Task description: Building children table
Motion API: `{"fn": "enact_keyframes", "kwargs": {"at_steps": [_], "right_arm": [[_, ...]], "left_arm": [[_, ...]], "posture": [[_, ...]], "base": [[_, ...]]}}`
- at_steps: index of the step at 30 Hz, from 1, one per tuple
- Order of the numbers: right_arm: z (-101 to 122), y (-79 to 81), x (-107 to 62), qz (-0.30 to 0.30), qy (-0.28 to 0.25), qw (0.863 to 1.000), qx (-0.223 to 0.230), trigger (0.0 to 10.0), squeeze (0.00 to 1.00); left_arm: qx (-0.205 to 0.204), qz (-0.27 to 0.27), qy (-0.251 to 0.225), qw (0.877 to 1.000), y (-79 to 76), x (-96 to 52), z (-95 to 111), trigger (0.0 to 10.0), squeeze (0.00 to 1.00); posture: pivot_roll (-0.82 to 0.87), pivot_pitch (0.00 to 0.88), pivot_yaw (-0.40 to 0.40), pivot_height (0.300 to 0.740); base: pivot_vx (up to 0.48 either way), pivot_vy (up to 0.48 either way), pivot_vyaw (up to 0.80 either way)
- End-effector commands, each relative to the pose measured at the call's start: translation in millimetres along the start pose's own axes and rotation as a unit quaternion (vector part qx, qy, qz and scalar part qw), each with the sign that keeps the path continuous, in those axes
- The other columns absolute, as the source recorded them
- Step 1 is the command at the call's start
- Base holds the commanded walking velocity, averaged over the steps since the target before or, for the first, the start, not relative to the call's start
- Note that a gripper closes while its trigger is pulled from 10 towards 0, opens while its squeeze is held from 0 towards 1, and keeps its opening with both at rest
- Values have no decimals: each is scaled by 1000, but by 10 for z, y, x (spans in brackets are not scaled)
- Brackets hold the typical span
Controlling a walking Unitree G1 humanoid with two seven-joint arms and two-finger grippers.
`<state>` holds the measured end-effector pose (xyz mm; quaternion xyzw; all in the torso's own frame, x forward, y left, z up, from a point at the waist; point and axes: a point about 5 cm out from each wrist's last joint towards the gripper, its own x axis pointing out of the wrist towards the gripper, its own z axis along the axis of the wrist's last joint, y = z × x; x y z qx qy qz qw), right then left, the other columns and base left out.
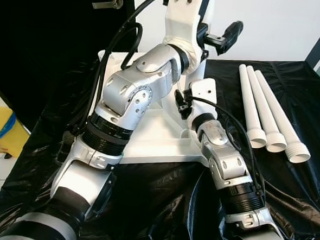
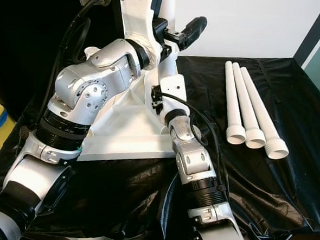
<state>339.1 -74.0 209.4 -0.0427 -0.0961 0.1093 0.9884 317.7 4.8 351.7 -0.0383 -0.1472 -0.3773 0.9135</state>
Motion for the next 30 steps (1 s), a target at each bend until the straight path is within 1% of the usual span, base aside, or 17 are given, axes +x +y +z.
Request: {"fn": "enact_keyframes", "kwargs": {"at_steps": [1,3,4,7,9,11,13,16,19,20,21,22,23,26,28,29,30], "right_arm": [[16,-27,30,-12,2,1000,15,10000,0],[-21,-151,29,-51,9,998,33,10000,0],[-38,-200,21,-67,11,997,36,10000,0],[-38,-200,21,-67,11,997,36,10000,0],[-49,-234,10,-79,11,996,35,10000,0],[-85,-319,-34,-105,13,994,32,10000,0],[-125,-375,-82,-110,15,993,33,10000,0],[-154,-414,-135,-108,15,993,33,10000,0],[-162,-427,-156,-108,15,994,33,10000,0],[-183,-441,-199,-106,13,994,29,10000,0],[-183,-441,-199,-106,13,994,29,10000,0],[-214,-462,-251,-104,14,994,22,10000,0],[-214,-462,-251,-104,14,994,22,10000,0],[-299,-518,-402,-100,17,995,12,10000,0],[-318,-532,-463,-99,16,995,10,10000,0],[-318,-532,-463,-99,16,995,10,10000,0],[-332,-540,-514,-98,16,995,10,10000,0]], "left_arm": [[17,-23,-12,1000,-22,-13,38,10000,0],[51,-9,-31,998,38,-77,48,10000,0],[54,0,-39,998,59,-107,40,10000,0],[54,0,-39,998,59,-107,40,10000,0],[52,6,-42,998,71,-131,27,10000,0],[42,7,-46,998,61,-198,-22,10000,0],[39,3,-46,998,47,-262,-75,10000,0],[39,4,-40,998,55,-318,-138,10000,0],[40,6,-37,998,62,-337,-163,10000,0],[46,10,-30,998,84,-384,-225,10000,0],[46,10,-30,998,84,-384,-225,10000,0],[54,15,-19,998,113,-442,-315,10000,0],[54,15,-19,998,113,-442,-315,10000,0],[72,25,23,997,164,-614,-606,10000,0],[79,28,42,996,166,-687,-728,10000,0],[79,28,42,996,166,-687,-728,10000,0],[78,28,56,995,160,-740,-813,10000,0]], "posture": [[-45,58,18,740],[-48,57,19,740],[-48,57,19,740],[-48,57,19,740],[-49,58,20,740],[-46,58,17,740],[-46,59,15,740],[-46,59,15,740],[-46,59,15,740],[-48,58,16,740],[-48,58,16,740],[-49,59,17,740],[-49,59,17,740],[-51,63,22,740],[-52,65,22,740],[-52,65,22,740],[-55,68,24,740]], "base": [[0,0,0],[0,0,0],[0,0,0],[0,0,0],[0,0,0],[0,0,0],[0,0,0],[0,0,0],[0,0,0],[0,0,0],[0,0,0],[0,0,0],[0,0,0],[0,0,0],[0,0,0],[0,0,0],[0,0,0]]}}
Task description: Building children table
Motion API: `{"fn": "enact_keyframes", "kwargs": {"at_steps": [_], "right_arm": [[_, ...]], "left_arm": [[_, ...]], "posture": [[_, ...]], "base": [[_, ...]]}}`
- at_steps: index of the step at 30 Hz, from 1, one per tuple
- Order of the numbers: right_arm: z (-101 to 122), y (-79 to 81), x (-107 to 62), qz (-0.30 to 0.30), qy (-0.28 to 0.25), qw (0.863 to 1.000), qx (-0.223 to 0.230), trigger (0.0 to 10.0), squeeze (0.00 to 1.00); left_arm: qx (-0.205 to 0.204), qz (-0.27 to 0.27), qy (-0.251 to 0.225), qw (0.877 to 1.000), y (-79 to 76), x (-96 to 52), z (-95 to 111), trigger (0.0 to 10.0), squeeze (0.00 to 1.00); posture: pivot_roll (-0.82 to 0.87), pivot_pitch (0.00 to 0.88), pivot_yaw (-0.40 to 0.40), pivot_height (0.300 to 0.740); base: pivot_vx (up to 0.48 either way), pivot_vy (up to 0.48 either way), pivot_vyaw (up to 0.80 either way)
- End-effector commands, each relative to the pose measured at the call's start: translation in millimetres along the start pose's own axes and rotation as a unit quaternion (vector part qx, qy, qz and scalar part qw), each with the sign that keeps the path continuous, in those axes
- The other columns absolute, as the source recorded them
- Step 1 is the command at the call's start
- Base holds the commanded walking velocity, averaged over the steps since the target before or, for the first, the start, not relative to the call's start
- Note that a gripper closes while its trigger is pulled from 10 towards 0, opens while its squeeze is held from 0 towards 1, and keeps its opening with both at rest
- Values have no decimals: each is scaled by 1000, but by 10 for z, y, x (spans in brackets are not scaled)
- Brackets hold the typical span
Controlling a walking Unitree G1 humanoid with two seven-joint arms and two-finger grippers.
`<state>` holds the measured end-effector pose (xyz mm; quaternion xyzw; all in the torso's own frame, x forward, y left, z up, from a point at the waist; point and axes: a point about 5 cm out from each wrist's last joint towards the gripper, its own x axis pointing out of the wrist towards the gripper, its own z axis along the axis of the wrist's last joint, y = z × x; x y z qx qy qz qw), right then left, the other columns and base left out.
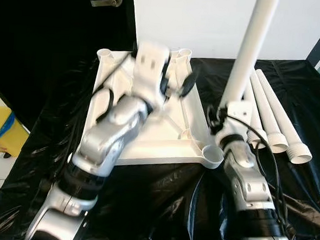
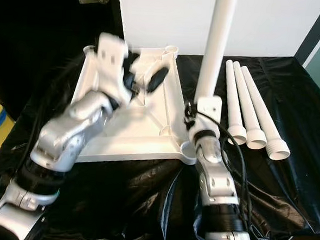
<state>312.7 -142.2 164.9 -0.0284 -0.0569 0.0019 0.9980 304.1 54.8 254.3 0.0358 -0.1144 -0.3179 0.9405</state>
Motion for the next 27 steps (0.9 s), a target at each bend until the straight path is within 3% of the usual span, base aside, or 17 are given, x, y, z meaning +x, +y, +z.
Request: {"fn": "enact_keyframes", "kwargs": {"at_steps": [1,5,10,14,18,21,27], "right_arm": [[72,4,-79,10,-25,1000,5,10000,0],[-10,-12,-195,20,-12,1000,1,10000,0],[-49,-1,-247,31,-8,999,-3,10000,0],[-82,47,-301,54,-11,998,-11,10000,0],[-96,63,-312,61,-13,998,-9,10000,0],[-127,96,-323,76,-17,997,-8,10000,0],[-139,151,-328,94,-19,995,-20,10000,0]], "left_arm": [[18,-25,4,1000,-67,-62,-70,10000,0],[37,-31,33,998,-104,-161,-246,10000,0],[38,-40,45,997,-130,-200,-310,10000,0],[4,-88,56,995,-226,-268,-350,10000,0],[-1,-120,62,991,-295,-314,-359,10000,0],[9,-175,74,982,-416,-420,-392,10000,0],[15,-178,84,980,-421,-449,-425,10000,0]], "posture": [[-56,69,25,740],[-60,73,28,740],[-62,76,29,740],[-62,79,27,740],[-62,79,27,740],[-55,89,27,740],[-49,94,28,740]], "base": [[0,0,0],[0,0,0],[0,0,0],[0,0,0],[0,0,0],[0,0,0],[0,0,0]]}}
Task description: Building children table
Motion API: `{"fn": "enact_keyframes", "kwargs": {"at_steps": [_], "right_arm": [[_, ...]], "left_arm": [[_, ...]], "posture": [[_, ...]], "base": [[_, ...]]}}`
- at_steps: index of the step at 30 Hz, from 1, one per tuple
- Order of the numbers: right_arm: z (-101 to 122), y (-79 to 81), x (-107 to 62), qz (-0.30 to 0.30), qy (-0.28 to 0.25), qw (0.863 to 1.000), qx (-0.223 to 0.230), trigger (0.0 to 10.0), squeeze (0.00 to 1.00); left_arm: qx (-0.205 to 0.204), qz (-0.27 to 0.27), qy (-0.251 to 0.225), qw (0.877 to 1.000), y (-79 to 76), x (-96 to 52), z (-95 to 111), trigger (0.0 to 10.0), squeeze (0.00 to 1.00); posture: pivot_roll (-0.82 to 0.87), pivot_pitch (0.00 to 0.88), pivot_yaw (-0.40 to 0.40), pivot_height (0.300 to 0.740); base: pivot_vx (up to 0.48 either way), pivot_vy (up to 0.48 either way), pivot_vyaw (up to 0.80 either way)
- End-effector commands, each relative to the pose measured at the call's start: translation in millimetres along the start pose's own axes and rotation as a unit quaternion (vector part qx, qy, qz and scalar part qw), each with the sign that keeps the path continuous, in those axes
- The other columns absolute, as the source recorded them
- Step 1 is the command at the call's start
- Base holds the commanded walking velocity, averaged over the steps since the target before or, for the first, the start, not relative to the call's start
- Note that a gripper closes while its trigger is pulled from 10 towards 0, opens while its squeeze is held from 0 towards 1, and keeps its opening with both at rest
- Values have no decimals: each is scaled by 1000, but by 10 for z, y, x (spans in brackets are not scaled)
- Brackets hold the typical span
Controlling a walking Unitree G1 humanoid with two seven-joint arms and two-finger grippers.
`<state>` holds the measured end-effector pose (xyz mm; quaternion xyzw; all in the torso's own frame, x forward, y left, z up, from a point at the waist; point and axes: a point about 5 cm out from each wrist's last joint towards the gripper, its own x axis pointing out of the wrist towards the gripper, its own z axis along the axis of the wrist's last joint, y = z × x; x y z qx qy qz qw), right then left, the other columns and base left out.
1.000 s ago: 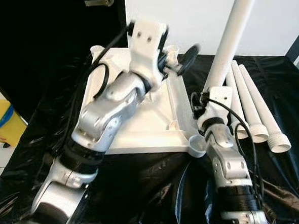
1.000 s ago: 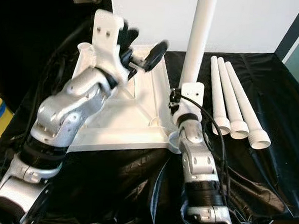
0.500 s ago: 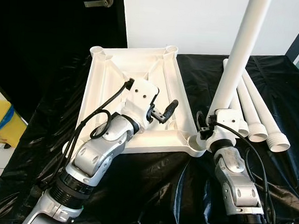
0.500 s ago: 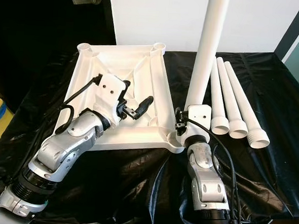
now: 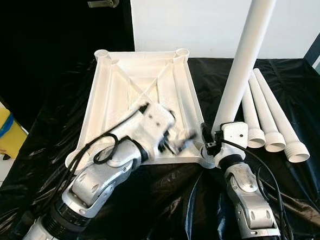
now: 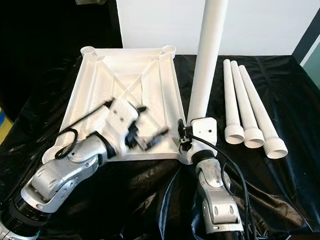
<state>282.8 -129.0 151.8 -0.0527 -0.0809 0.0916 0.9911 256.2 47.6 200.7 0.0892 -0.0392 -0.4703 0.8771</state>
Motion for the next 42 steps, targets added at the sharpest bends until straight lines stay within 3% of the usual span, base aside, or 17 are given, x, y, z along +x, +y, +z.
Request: {"fn": "enact_keyframes", "kwargs": {"at_steps": [1,18,27,32,42], "right_arm": [[-65,30,-18,6,10,1000,0,10000,0],[-317,52,-36,16,34,999,36,10000,0],[-317,110,-82,50,-1,998,47,10000,0],[-388,158,-169,87,-10,996,16,10000,0],[-478,129,-191,101,-11,995,-8,10000,0]], "left_arm": [[3,-3,10,1000,-6,-21,-20,10000,0],[8,-1,13,1000,20,-67,4,10000,0],[9,-1,12,1000,16,-69,18,10000,0],[9,3,11,1000,23,-79,30,10000,0],[12,4,9,1000,41,-82,45,10000,0]], "posture": [[-49,94,28,740],[-45,106,34,740],[-40,108,33,740],[-34,109,32,740],[-34,105,41,740]], "base": [[0,0,0],[0,0,0],[0,0,0],[0,0,0],[0,0,0]]}}
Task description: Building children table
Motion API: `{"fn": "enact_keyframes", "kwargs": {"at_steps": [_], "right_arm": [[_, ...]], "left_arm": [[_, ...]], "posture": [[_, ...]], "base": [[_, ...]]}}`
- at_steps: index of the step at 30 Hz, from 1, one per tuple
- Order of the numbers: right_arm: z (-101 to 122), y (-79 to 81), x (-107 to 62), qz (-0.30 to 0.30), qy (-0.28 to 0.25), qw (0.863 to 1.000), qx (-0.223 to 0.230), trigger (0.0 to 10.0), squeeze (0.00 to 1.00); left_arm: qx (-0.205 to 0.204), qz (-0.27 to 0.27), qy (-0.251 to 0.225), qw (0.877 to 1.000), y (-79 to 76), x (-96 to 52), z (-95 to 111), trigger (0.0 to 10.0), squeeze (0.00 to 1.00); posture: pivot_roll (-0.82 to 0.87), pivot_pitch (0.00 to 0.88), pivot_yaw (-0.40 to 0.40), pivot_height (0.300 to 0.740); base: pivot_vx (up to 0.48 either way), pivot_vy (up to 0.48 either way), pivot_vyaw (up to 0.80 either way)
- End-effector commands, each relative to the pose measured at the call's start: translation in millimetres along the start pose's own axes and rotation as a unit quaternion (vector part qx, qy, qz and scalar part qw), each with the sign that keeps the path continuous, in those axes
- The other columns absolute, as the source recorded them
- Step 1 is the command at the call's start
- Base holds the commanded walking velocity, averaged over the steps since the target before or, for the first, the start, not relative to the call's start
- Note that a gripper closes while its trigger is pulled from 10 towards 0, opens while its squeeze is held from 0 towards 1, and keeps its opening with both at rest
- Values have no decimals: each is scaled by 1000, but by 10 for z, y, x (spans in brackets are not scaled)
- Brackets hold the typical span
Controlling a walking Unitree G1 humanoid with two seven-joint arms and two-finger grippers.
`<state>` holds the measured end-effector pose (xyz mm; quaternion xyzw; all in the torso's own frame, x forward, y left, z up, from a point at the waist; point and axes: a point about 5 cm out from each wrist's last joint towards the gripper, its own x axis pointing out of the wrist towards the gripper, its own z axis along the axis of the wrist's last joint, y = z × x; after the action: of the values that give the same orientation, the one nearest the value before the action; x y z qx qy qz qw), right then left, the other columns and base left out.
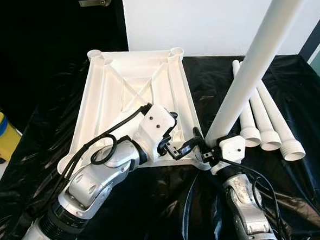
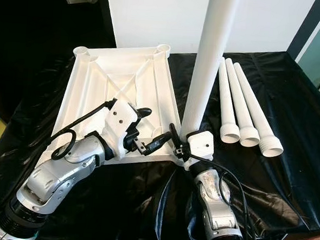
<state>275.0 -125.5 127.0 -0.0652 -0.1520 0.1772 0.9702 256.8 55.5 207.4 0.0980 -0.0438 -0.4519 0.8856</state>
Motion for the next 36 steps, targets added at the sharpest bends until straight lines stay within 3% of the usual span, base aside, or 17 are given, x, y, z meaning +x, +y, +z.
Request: {"fn": "enact_keyframes", "kwargs": {"at_steps": [1,12,16,28,33,36], "right_arm": [[-234,75,-111,17,63,998,11,10000,0],[-294,93,-84,23,84,995,48,10000,0],[-327,112,-59,14,107,990,86,10000,0],[-394,47,-74,-19,133,985,111,10000,0],[-397,46,-87,-21,131,985,111,10000,0],[-329,50,-156,-8,77,994,78,10000,0]], "left_arm": [[3,-17,6,1000,-20,-20,-10,10000,0],[7,-21,3,1000,-7,-14,16,10000,0],[9,-23,1,1000,-2,-12,29,10000,0],[8,-23,-1,1000,-13,-14,36,10000,0],[8,-23,-2,1000,-13,-13,39,10000,0],[8,-23,-4,1000,-13,-13,44,10000,0]], "posture": [[-34,105,41,740],[-36,96,52,740],[-36,97,51,740],[-38,99,48,740],[-38,98,47,740],[-37,99,49,740]], "base": [[0,0,0],[0,0,0],[0,0,0],[0,0,0],[0,0,0],[0,0,0]]}}
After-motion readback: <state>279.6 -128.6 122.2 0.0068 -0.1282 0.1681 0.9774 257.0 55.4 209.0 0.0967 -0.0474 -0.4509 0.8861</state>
